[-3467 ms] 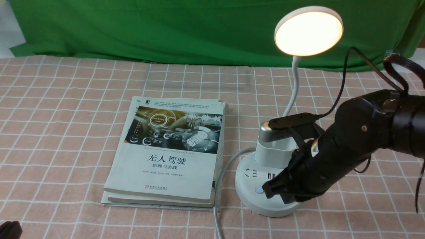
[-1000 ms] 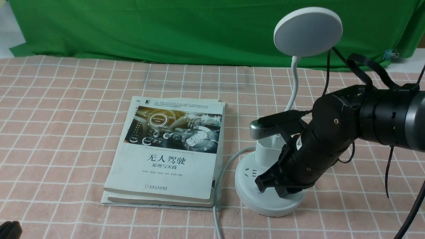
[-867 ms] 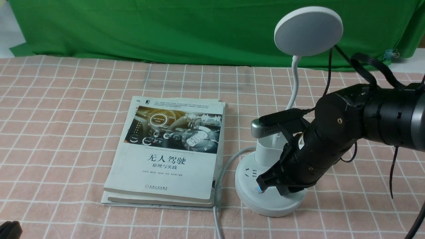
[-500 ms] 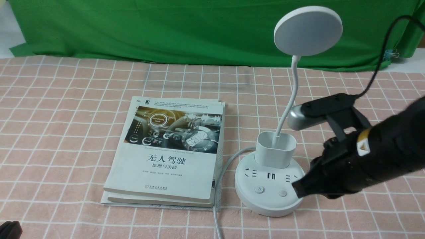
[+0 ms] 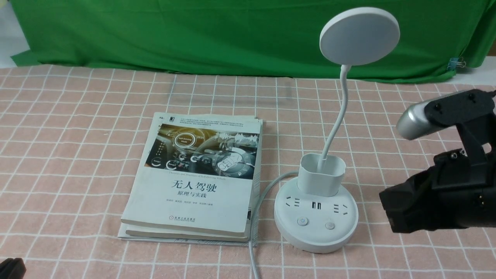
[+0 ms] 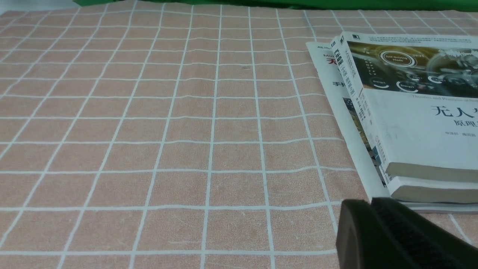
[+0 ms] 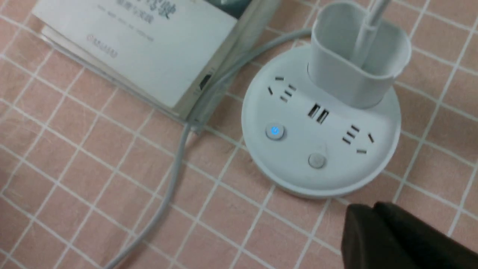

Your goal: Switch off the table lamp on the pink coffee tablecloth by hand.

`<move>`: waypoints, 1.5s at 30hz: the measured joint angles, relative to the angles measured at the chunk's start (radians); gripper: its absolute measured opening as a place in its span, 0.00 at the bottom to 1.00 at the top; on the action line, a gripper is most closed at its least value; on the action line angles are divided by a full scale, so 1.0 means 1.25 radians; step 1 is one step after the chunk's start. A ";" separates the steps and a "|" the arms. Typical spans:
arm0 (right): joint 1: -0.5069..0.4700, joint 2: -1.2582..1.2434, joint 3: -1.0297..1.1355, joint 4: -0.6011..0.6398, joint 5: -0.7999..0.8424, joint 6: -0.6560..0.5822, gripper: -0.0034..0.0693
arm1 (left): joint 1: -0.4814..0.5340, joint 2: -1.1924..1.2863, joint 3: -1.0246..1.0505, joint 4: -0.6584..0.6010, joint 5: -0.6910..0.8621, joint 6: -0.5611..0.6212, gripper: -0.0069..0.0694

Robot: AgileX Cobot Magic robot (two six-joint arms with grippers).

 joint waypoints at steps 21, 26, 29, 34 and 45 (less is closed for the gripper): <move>-0.441 -0.736 0.618 -0.035 -0.231 -0.126 0.10 | 0.000 0.000 0.000 0.006 0.000 0.000 0.10; -0.456 -0.852 0.679 -0.035 -0.231 -0.141 0.10 | 0.000 0.000 0.000 0.006 0.000 0.000 0.10; -0.456 -0.865 0.679 -0.035 -0.234 -0.141 0.10 | 0.000 0.000 0.000 0.006 0.000 0.000 0.10; -0.448 -0.866 0.679 -0.035 -0.232 -0.141 0.10 | 0.000 0.000 0.000 0.006 0.000 0.000 0.10; -0.448 -0.866 0.679 -0.035 -0.232 -0.141 0.11 | 0.000 0.000 0.000 0.006 0.000 0.000 0.10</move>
